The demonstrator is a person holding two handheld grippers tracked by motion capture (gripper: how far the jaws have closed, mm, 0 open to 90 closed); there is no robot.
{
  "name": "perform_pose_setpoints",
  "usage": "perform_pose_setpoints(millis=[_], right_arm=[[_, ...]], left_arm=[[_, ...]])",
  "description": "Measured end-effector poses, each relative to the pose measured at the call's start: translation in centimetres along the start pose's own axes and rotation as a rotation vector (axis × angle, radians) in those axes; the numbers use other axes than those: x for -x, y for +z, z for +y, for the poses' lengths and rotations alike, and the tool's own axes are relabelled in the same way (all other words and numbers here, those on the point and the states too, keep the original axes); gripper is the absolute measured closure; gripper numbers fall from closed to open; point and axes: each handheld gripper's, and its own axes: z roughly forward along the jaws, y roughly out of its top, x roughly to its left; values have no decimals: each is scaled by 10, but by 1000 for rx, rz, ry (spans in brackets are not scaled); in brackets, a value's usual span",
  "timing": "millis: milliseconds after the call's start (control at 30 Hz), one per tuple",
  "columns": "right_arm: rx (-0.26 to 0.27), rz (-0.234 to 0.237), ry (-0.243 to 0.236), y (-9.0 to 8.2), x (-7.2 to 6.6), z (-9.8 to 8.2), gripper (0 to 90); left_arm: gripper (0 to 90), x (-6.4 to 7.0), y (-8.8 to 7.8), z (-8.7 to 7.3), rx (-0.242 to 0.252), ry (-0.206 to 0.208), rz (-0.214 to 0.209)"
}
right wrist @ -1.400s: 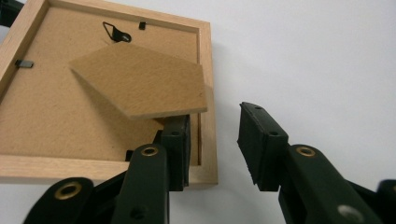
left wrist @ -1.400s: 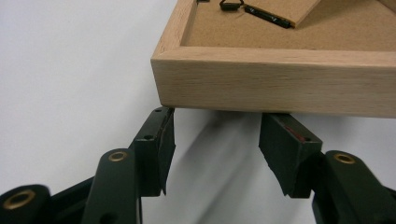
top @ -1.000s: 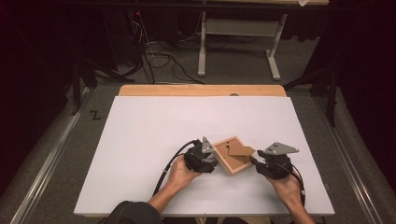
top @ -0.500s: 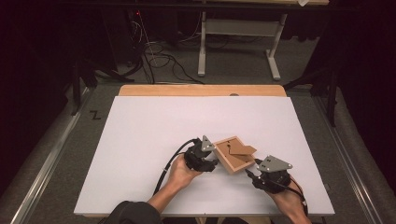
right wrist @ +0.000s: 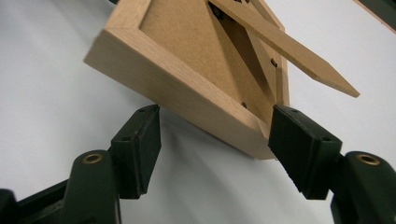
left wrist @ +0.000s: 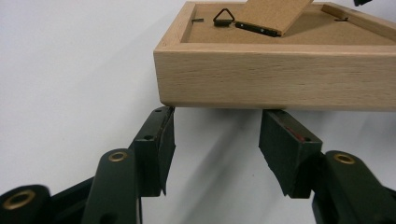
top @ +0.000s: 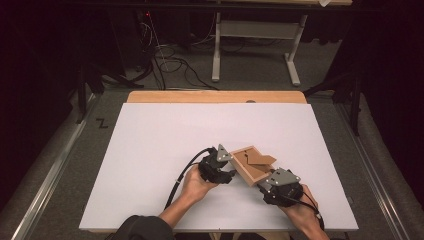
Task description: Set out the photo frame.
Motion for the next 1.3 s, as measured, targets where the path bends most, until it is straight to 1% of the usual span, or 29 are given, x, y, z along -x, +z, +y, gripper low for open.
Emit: perform_pose_setpoints(millis=[33, 133, 233, 333, 400, 567, 600, 700, 733, 767, 833, 867, 1000, 1033, 1200, 1300], right_arm=[[-6, -3, 5, 2, 0, 0, 339], [-18, -22, -15, 7, 0, 2, 330], [-21, -37, -23, 11, -2, 4, 321], [-26, -60, -45, 15, -4, 6, 319], [-29, -67, -49, 16, -5, 7, 324], [-29, -77, -57, 20, -8, 10, 360], [-20, -78, -68, 20, -9, 11, 367], [-16, -93, -74, 19, -11, 12, 392], [-12, -99, -84, 19, -11, 12, 399], [-5, -99, -81, 19, -12, 12, 406], [-5, -108, -89, 18, -12, 12, 423], [1, -112, -96, 17, -12, 11, 430], [11, -113, -97, 16, -12, 11, 455], [7, -114, -88, 15, -12, 11, 458], [30, -104, -56, 12, -8, 10, 484], [37, -105, -45, 10, -6, 10, 498]], left_arm=[[455, 0, 0, 0, 1, 1, 0], [455, 0, -1, 2, 5, -1, -2], [455, 0, -1, 2, 6, 3, -2], [455, 0, -1, 3, 5, 5, -3], [455, 1, -1, 3, 8, 2, -8], [453, 2, -2, 6, 12, 1, -18], [453, 1, -1, 6, 13, -2, -22], [453, 2, -1, 7, 18, -4, -28], [453, 3, -1, 8, 19, 0, -28], [452, 3, -2, 8, 20, 0, -29], [451, 3, -2, 9, 26, -8, -34], [451, 3, -2, 9, 28, -5, -33], [447, 2, -3, 8, 21, -8, -33], [446, 2, -3, 8, 20, -8, -31], [445, 1, -4, 6, 20, -10, -30], [445, 2, -4, 5, 14, -6, -33]])
